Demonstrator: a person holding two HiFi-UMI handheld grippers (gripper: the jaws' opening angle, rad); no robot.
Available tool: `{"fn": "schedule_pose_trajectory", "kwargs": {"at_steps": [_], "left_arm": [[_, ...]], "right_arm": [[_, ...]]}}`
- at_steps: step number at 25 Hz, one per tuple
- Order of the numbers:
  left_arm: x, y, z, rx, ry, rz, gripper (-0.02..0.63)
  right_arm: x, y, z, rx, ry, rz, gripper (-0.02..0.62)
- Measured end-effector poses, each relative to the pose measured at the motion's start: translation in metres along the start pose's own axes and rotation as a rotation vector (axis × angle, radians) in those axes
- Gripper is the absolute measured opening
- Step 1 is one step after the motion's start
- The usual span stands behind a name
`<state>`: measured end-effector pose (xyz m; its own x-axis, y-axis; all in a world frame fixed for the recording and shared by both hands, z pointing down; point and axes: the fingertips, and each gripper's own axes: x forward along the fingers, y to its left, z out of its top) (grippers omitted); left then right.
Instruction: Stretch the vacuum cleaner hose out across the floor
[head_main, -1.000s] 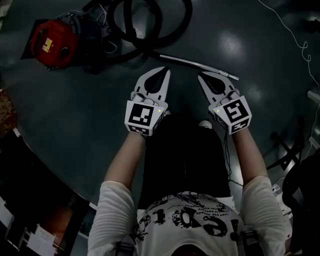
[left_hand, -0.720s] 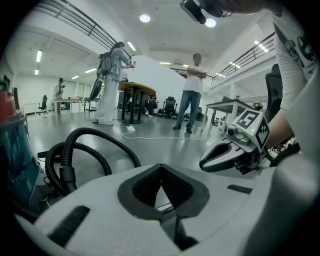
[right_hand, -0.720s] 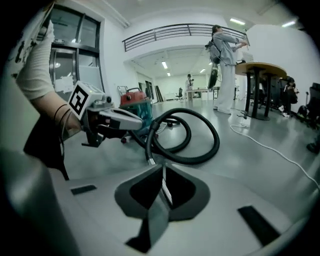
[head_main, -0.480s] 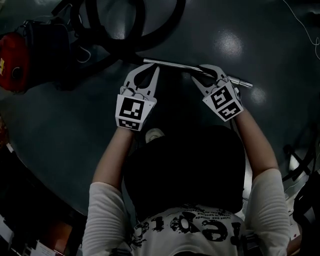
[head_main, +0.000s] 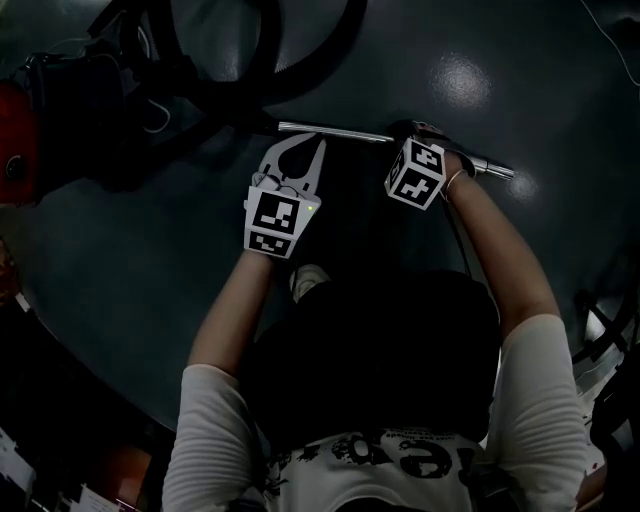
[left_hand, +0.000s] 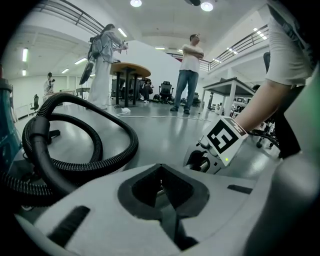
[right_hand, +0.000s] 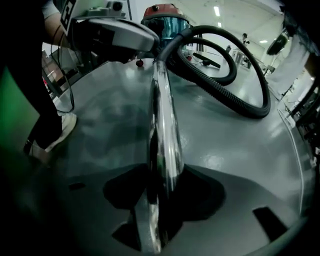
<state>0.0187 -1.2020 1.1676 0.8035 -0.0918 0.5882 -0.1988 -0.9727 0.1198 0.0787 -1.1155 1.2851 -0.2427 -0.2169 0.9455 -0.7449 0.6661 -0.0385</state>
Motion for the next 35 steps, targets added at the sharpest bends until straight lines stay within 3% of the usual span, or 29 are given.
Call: {"fn": "schedule_pose_trajectory", "kwargs": {"at_steps": [3,6,7,8,9,10,13,18,21,24,27,29,35], "left_arm": [[0.004,-0.003,-0.002,0.005,0.009,-0.015,0.005],[0.008,-0.014,-0.008,0.065,0.048,-0.074,0.005],[0.011,-0.020,-0.013,0.101,0.081,-0.105,0.030],[0.015,-0.026,-0.019,0.144,0.120,-0.133,0.129],[0.019,-0.030,-0.024,0.193,0.154,-0.153,0.198],[0.023,-0.033,-0.027,0.238,0.182,-0.166,0.247],[0.033,-0.035,-0.038,0.326,0.275,-0.210,0.319],[0.044,-0.045,-0.050,0.481,0.400,-0.303,0.319],[0.048,-0.049,-0.047,0.601,0.433,-0.278,0.318],[0.051,-0.041,-0.044,0.828,0.537,-0.181,0.314],[0.053,-0.045,-0.032,1.073,0.577,-0.150,0.181],[0.049,-0.059,-0.024,1.101,0.565,-0.191,0.141],[-0.008,-0.102,0.034,1.028,0.609,-0.310,0.140]], "right_arm": [[0.010,0.003,-0.001,-0.039,0.021,0.022,0.196],[0.011,0.005,-0.001,-0.061,-0.022,0.061,0.196],[0.010,0.005,-0.001,-0.060,-0.047,0.070,0.195],[0.009,0.003,-0.001,-0.054,-0.064,0.072,0.171],[0.008,0.001,-0.001,-0.046,-0.069,0.066,0.117],[0.008,0.001,-0.001,-0.038,-0.064,0.060,0.115],[0.005,0.006,-0.001,-0.011,-0.042,0.074,0.115],[-0.015,0.019,-0.005,0.023,-0.020,0.123,0.115],[-0.035,0.019,-0.010,0.027,0.013,0.127,0.115],[-0.060,0.021,-0.008,0.030,0.037,0.151,0.115],[-0.086,0.028,-0.008,0.027,0.058,0.181,0.115],[-0.103,0.031,-0.012,0.009,0.084,0.188,0.115],[-0.199,0.055,-0.002,0.033,0.120,0.255,0.115]]}}
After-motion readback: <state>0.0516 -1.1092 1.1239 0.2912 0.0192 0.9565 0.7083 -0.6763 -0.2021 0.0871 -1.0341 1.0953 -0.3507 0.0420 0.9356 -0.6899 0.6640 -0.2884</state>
